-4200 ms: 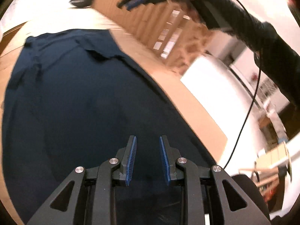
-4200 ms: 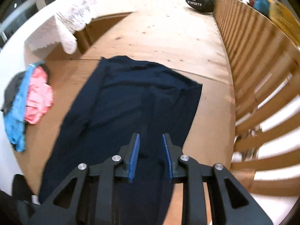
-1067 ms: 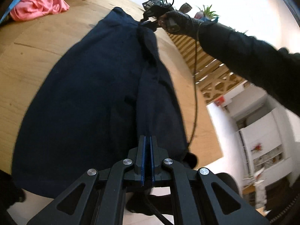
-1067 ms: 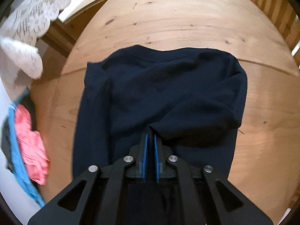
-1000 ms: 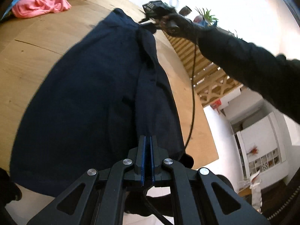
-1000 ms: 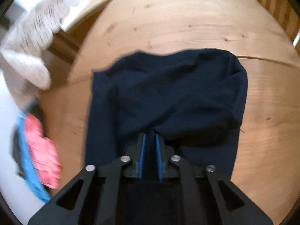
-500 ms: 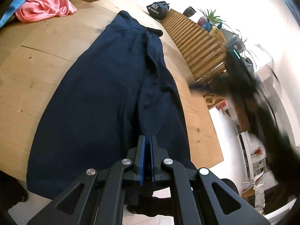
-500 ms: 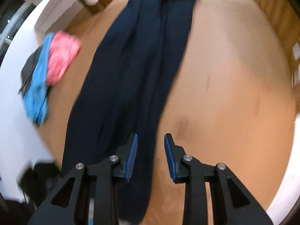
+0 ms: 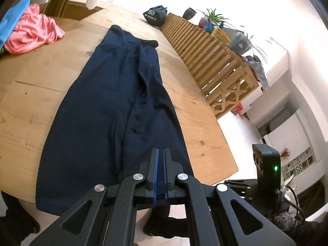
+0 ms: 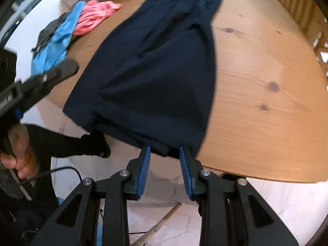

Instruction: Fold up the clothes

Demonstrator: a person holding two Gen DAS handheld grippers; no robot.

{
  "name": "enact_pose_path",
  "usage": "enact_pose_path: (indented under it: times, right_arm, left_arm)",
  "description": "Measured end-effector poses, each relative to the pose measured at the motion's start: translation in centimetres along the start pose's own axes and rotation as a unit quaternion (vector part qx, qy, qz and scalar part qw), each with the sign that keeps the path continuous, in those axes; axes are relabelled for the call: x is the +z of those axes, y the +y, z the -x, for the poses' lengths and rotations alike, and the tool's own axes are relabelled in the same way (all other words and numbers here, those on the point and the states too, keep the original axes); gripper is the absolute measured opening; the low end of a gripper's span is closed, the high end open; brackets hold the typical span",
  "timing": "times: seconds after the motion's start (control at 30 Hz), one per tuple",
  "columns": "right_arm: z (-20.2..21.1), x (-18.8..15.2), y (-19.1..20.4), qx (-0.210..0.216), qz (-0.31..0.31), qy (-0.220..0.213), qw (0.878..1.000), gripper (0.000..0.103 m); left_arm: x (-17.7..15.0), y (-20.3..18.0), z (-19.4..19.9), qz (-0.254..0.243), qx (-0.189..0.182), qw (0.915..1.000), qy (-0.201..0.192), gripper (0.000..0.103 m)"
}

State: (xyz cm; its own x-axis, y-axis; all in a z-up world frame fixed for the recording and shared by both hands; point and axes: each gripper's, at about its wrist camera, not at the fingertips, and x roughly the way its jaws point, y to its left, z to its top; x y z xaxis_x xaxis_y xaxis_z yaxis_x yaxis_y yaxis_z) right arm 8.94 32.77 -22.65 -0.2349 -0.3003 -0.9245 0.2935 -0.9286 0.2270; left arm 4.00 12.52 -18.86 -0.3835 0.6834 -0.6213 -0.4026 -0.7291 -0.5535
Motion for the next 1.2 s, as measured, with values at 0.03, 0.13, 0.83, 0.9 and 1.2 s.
enact_pose_path:
  times: [0.03, 0.13, 0.83, 0.9, 1.2]
  right_arm:
    - [-0.1, -0.2, 0.3, -0.006, 0.014, -0.002, 1.000, 0.029]
    - [-0.2, -0.1, 1.1, -0.033, 0.045, -0.008, 0.998, 0.029]
    - [2.9, -0.4, -2.3, -0.047, 0.018, -0.035, 0.998, 0.005]
    - [2.7, -0.6, -2.8, -0.044, 0.003, -0.025, 0.999, 0.004]
    - [3.4, -0.8, -1.8, -0.054, 0.024, -0.037, 0.998, 0.024]
  left_arm:
    - [-0.1, 0.2, 0.3, -0.003, 0.005, 1.0000, -0.001, 0.002]
    - [-0.3, 1.8, 0.8, -0.003, 0.024, 0.9997, 0.006, 0.002]
    - [-1.5, 8.3, -1.0, -0.052, 0.104, 0.9877, 0.105, 0.002]
    - [-1.5, 7.3, -0.9, -0.061, 0.087, 0.9884, 0.109, 0.000]
    - [-2.3, 0.8, -1.7, -0.143, 0.016, 0.9789, 0.144, 0.027]
